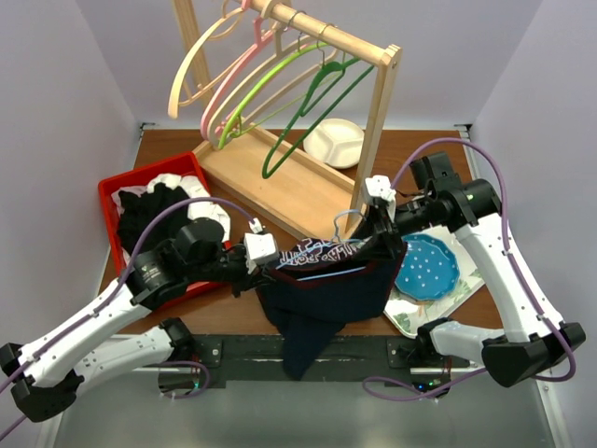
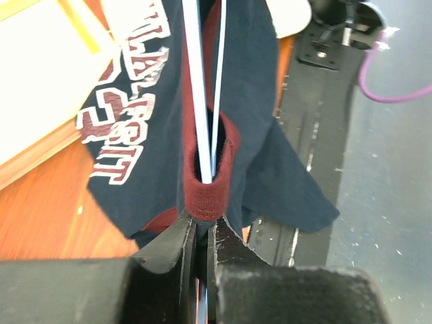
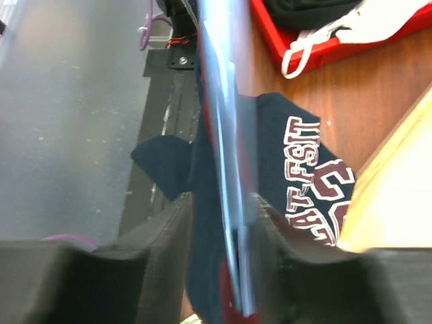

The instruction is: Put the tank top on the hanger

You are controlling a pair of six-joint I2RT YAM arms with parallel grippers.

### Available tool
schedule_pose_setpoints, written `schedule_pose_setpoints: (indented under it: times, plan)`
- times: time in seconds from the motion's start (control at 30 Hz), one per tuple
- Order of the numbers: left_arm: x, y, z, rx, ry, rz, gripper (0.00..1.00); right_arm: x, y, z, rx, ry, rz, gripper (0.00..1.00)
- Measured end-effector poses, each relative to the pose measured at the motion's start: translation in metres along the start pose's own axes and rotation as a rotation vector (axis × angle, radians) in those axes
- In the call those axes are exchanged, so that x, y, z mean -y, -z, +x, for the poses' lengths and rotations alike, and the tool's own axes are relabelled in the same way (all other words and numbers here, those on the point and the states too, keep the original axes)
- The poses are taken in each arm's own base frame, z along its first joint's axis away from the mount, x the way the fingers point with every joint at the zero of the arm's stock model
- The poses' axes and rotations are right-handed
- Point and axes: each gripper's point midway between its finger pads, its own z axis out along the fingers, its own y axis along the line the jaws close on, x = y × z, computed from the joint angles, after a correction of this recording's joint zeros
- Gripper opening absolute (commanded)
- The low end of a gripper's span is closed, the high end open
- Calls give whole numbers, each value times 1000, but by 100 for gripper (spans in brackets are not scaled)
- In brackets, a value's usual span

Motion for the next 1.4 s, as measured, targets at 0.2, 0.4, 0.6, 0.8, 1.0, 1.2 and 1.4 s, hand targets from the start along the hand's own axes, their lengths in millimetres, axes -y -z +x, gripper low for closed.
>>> schedule_pose_setpoints:
  times: [0.2,0.4,0.6,0.8,1.0,1.2,1.4]
  plan:
    - [-9,0,8,-45,66,-65,0,23,8,2,-21,-48,107,94]
    - [-4,5,8,-77,166,-63,0,53,35,-3,-57,-49,313,98]
    - [6,24,8,-40,234,-83,0,65,67,-17,-36,-20,502,99]
    - [8,32,23,-19,345,-139,0,72,79,-12,-8,-42,591,99]
    - [6,36,45,12,480,-209,0,80,79,9,-2,-114,618,99]
    - [-7,38,57,85,623,-323,0,88,79,25,4,-162,638,99]
    - [-35,35,67,164,764,-491,0,92,78,45,29,-215,648,99]
